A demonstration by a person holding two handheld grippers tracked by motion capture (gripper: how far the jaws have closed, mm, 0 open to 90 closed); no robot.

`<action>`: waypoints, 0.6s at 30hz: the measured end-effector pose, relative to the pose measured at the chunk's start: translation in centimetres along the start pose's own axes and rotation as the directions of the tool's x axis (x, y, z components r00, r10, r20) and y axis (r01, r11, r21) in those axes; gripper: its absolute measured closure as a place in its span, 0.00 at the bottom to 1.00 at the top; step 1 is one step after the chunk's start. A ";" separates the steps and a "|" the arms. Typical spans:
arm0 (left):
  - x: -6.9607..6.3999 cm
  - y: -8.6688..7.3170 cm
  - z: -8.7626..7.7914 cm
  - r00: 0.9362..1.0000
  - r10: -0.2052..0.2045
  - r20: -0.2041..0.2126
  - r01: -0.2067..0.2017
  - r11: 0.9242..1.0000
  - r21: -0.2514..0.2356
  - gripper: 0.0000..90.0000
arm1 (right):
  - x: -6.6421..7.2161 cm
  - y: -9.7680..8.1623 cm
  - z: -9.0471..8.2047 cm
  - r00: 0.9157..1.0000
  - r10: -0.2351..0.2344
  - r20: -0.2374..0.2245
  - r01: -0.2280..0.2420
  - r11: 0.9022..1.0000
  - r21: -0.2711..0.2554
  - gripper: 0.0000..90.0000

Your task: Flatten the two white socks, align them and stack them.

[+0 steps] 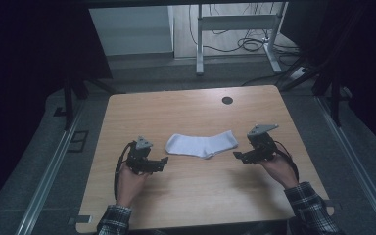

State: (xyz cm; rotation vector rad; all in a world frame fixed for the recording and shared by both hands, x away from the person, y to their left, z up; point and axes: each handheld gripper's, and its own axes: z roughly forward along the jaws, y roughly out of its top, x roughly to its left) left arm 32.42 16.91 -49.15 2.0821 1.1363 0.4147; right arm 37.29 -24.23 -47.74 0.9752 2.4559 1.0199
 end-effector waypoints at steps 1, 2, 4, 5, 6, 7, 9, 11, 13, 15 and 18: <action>-0.1 -0.2 -0.2 1.000 0.005 -0.002 -0.005 1.000 0.001 0.14 | 0.1 -0.1 -0.3 1.000 0.000 -0.001 0.000 1.000 -0.003 0.11; -0.2 -0.4 -0.3 1.000 0.011 -0.002 -0.011 1.000 0.000 0.14 | 0.1 -0.3 -0.5 1.000 -0.001 -0.001 0.001 1.000 -0.007 0.11; -0.4 -1.0 -0.6 1.000 0.016 -0.002 -0.016 1.000 -0.003 0.14 | 0.2 -0.6 -0.9 1.000 0.000 0.005 0.000 1.000 -0.014 0.10; -0.5 -1.2 -0.8 1.000 0.016 0.002 -0.016 1.000 -0.005 0.14 | 0.2 -0.8 -1.2 1.000 0.002 0.004 -0.002 1.000 -0.017 0.10; -0.6 -1.5 -0.9 1.000 0.018 0.003 -0.018 1.000 -0.005 0.14 | 0.3 -1.0 -1.3 1.000 0.005 0.002 -0.005 1.000 -0.021 0.10; -0.7 -1.8 -1.0 1.000 0.018 0.004 -0.018 1.000 -0.009 0.14 | 0.3 -1.3 -1.5 1.000 0.007 0.002 -0.007 1.000 -0.023 0.10; -0.8 -2.3 -1.2 1.000 0.026 0.003 -0.026 1.000 -0.004 0.14 | 0.3 -1.8 -1.7 1.000 0.009 -0.001 -0.009 1.000 -0.024 0.10; -0.9 -2.9 -1.3 1.000 0.031 0.001 -0.031 0.999 -0.004 0.14 | 0.4 -2.3 -1.8 1.000 0.012 -0.002 -0.012 1.000 -0.022 0.10; -1.0 -3.4 -1.4 1.000 0.028 0.001 -0.028 1.000 -0.004 0.14 | 0.5 -2.9 -1.8 1.000 0.017 -0.005 -0.017 1.000 -0.021 0.10; -1.1 -4.0 -1.5 1.000 0.021 0.001 -0.021 1.000 -0.003 0.14 | 0.6 -3.5 -1.7 1.000 0.019 -0.013 -0.020 1.000 -0.018 0.10; -1.2 -4.8 -1.6 1.000 0.015 0.004 -0.015 1.000 -0.003 0.14 | 0.7 -4.3 -1.5 1.000 0.020 -0.012 -0.020 1.000 -0.006 0.10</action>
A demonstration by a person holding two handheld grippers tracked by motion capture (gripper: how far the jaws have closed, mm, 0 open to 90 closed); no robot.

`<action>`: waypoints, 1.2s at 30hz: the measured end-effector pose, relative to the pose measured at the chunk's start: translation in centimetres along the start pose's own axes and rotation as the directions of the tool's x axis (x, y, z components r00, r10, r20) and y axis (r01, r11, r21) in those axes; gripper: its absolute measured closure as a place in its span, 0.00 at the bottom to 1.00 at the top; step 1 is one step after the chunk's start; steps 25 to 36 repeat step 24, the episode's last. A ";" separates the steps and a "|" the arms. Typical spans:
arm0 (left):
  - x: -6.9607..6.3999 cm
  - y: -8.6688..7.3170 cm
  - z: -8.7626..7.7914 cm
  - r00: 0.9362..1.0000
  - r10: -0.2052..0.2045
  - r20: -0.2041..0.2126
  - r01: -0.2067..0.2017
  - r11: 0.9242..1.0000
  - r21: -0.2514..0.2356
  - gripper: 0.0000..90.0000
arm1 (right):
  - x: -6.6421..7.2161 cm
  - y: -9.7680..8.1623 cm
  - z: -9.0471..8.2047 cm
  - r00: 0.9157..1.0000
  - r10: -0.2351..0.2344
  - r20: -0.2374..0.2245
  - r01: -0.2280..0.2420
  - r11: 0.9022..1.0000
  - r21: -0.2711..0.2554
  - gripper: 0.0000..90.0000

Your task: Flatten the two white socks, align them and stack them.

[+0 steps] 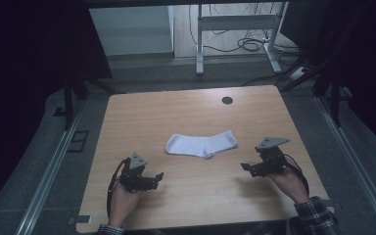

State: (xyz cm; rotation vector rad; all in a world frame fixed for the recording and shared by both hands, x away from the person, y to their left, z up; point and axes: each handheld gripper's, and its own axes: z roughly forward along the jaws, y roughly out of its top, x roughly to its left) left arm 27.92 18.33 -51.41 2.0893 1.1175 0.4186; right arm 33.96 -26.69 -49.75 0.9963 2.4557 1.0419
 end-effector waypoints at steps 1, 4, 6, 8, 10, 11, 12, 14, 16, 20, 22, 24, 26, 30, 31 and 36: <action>0.0 -0.3 0.0 1.000 -0.001 0.002 0.001 1.000 0.004 0.14 | 0.0 -0.2 0.1 1.000 0.001 -0.001 -0.001 1.000 0.003 0.10; -0.1 -1.1 0.1 1.000 0.001 0.008 -0.001 1.000 0.015 0.14 | 0.1 -0.8 0.3 1.000 0.000 -0.006 0.000 1.000 0.012 0.09; -0.2 -1.7 0.2 1.000 0.003 0.010 -0.003 1.000 0.030 0.14 | 0.2 -1.3 0.5 1.000 0.001 -0.010 0.000 1.000 0.023 0.09; -0.2 -2.1 0.3 1.000 0.002 0.012 -0.003 0.999 0.038 0.14 | 0.3 -1.7 0.7 1.000 0.003 -0.012 -0.003 0.999 0.034 0.09; -0.2 -2.4 0.3 1.000 0.000 0.011 0.000 0.999 0.040 0.14 | 0.4 -2.1 1.1 1.000 -0.004 -0.011 0.005 0.999 0.045 0.09; -0.3 -2.5 0.4 1.000 -0.002 0.013 0.001 0.999 0.041 0.14 | 0.5 -2.3 1.3 1.000 -0.010 -0.008 0.010 0.998 0.056 0.09; -0.3 -2.5 0.4 1.000 0.000 0.015 -0.001 0.999 0.046 0.14 | 0.7 -2.5 1.6 1.000 -0.025 -0.010 0.026 0.997 0.069 0.09; -0.4 -2.7 0.7 1.000 0.012 0.014 -0.012 0.998 0.061 0.14 | 1.0 -2.9 2.1 0.999 -0.047 -0.016 0.049 0.995 0.091 0.06; -0.5 -2.9 1.0 1.000 0.023 0.010 -0.024 0.996 0.084 0.14 | 1.1 -3.1 2.4 0.998 -0.039 -0.048 0.043 0.995 0.089 0.05; -0.5 -3.1 1.1 0.999 0.034 0.015 -0.035 0.997 0.067 0.12 | 1.0 -3.4 2.6 0.998 -0.038 -0.045 0.041 0.997 0.064 0.01; -0.4 -3.2 1.1 0.999 0.037 0.020 -0.038 0.997 0.067 0.11 | 1.0 -3.5 2.6 0.999 -0.035 -0.041 0.037 0.998 0.050 0.00; -0.5 -3.2 1.1 0.999 0.038 0.016 -0.039 0.997 0.066 0.10 | 1.0 -3.6 2.7 0.999 -0.035 -0.040 0.036 0.998 0.042 0.00; -0.5 -3.2 1.1 0.999 0.038 0.016 -0.039 0.997 0.066 0.10 | 1.0 -3.6 2.7 0.999 -0.035 -0.040 0.036 0.998 0.042 0.00; -0.5 -3.2 1.1 0.999 0.038 0.016 -0.039 0.997 0.066 0.10 | 1.0 -3.6 2.7 0.999 -0.035 -0.040 0.036 0.998 0.042 0.00; -0.5 -3.2 1.1 0.999 0.038 0.016 -0.039 0.997 0.066 0.10 | 1.0 -3.6 2.7 0.999 -0.035 -0.040 0.036 0.998 0.042 0.00; -0.5 -3.2 1.1 0.999 0.038 0.016 -0.039 0.997 0.066 0.10 | 1.0 -3.6 2.7 0.999 -0.035 -0.040 0.036 0.998 0.042 0.00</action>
